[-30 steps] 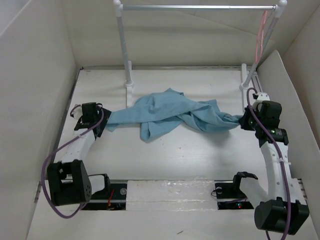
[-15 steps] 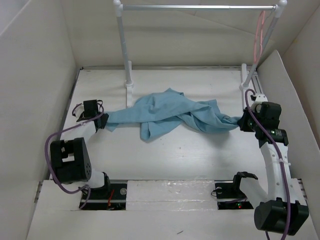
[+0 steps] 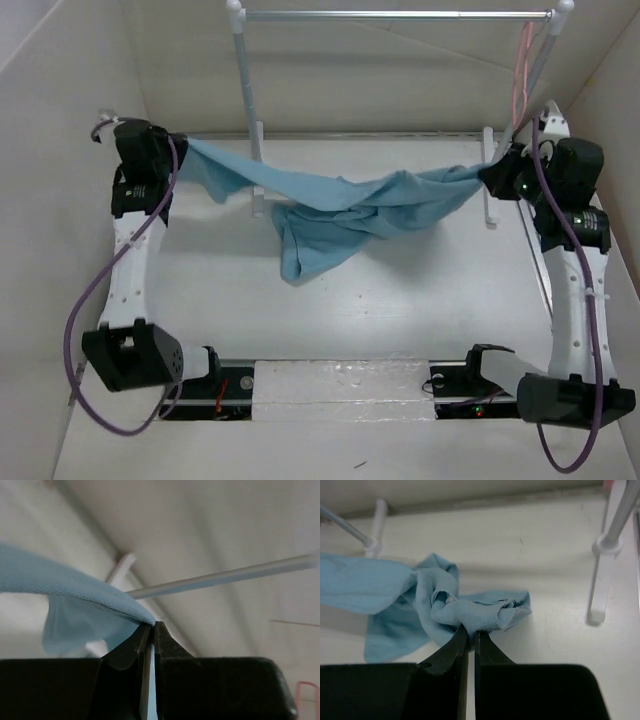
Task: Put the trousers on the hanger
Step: Flatten out the trousers at the center of the board.
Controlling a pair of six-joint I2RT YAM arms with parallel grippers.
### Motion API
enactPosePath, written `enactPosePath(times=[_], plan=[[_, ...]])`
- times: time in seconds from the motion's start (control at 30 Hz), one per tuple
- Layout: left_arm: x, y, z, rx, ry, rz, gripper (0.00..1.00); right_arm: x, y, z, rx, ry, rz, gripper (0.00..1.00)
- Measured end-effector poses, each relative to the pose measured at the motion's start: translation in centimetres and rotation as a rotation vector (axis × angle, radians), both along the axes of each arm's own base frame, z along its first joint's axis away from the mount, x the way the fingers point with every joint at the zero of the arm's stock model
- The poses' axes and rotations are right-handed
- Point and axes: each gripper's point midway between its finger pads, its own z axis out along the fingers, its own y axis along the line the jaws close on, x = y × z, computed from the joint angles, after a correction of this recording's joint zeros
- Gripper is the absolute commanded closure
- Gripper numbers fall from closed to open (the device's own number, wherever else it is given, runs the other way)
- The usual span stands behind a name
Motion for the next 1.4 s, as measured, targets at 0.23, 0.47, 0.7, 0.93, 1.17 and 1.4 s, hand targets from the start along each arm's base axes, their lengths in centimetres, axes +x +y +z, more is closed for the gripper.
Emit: enactPosePath(times=[0.23,0.47,0.7,0.93,1.17,1.4], plan=[[-9.2,2.4,8.9,0.066,-0.193,0.186,1.0,-9.0,5.1,2.7,-0.032,-0.158,0.134,1.0],[-15.9,4.7,-8.3,0.083,0.227,0.358,0.92,-20.7,4.1,-13.4,-0.079,0.239,0.165,1.0],[-21.5,5.6,-16.6,0.124,0.533,0.44,0.16,-23.0,3.8,-15.9,-0.158,0.478,0.242,0.93],[-13.3,1.0,-7.3,0.189,0.222,0.153,0.36,-23.8,4.8,-16.3,-0.19,0.49,0.374,0.33],[-3.1,-15.3,-13.5,0.394,0.375,-0.39,0.3,-17.9,3.9,-16.4,-0.273,0.488,0.267,1.0],[-0.2,-17.7,-25.7,0.438,0.634,-0.568,0.28,-9.0,1.6,-18.7,-0.236,0.439,0.024,0.35]])
